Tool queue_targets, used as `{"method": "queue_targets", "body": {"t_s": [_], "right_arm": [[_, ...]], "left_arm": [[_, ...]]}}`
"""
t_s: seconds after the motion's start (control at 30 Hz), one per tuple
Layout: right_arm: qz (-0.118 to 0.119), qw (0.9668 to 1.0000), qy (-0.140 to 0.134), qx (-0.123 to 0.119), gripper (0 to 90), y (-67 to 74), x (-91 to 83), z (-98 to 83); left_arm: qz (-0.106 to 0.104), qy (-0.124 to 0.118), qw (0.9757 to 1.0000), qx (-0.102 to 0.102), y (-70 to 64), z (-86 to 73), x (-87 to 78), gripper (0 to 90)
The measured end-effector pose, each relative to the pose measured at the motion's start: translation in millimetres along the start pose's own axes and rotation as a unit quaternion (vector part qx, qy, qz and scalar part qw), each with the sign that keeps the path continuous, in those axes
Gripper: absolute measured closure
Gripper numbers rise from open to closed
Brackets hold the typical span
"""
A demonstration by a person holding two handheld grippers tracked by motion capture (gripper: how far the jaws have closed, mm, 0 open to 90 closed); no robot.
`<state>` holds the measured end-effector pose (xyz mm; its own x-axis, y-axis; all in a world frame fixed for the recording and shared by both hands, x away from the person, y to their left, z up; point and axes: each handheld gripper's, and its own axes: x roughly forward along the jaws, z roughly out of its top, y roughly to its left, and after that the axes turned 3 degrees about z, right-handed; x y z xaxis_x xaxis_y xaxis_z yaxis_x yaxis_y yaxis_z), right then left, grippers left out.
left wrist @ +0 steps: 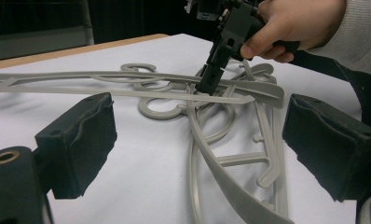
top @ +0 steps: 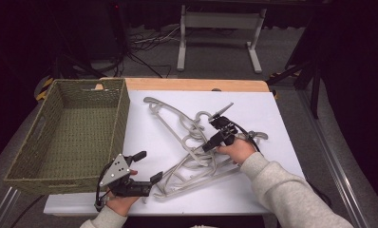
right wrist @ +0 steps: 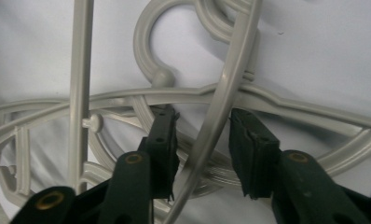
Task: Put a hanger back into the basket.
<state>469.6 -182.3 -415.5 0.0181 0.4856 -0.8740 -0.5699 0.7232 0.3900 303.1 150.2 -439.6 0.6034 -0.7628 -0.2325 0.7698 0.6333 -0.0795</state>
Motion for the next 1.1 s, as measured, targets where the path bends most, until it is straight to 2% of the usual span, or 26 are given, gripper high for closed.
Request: {"method": "queue_targets", "body": {"t_s": [0.13,0.17,0.43,0.63,0.73,0.9,1.07,1.1], "right_arm": [[0.000,1.0000,-0.002,0.001,67.9,1.5,0.5,0.7],[0.007,0.9999,-0.003,0.006,70.9,1.2,0.8,0.8],[0.027,0.9993,-0.005,0.026,73.6,-3.5,0.2,-0.2],[0.022,0.9991,-0.025,0.026,79.6,-3.4,-9.7,-2.7],[0.018,0.9989,-0.042,0.013,82.0,-1.9,-22.3,-4.6],[0.000,0.9986,-0.049,-0.020,82.3,4.8,-32.6,-8.1],[-0.016,0.9956,-0.066,-0.065,82.5,11.1,-53.0,-14.9],[-0.016,0.9956,-0.066,-0.065,82.5,11.1,-53.0,-14.9]], "left_arm": [[0.001,0.001,1.0000,0.001,-0.3,0.3,0.0,10.8],[0.001,0.001,1.0000,0.002,-0.3,0.3,-0.1,10.9],[0.003,0.000,1.0000,0.002,-0.4,0.3,-0.4,11.1],[0.004,-0.001,1.0000,0.002,-0.7,0.3,-0.3,11.2],[0.004,0.000,1.0000,0.003,-1.0,0.3,-0.2,11.3],[0.006,-0.002,1.0000,0.005,-1.9,0.6,-0.3,11.6],[0.002,0.001,1.0000,0.001,-2.8,1.0,0.5,11.8],[0.000,0.001,1.0000,0.000,-2.7,2.0,0.2,11.8]]}}
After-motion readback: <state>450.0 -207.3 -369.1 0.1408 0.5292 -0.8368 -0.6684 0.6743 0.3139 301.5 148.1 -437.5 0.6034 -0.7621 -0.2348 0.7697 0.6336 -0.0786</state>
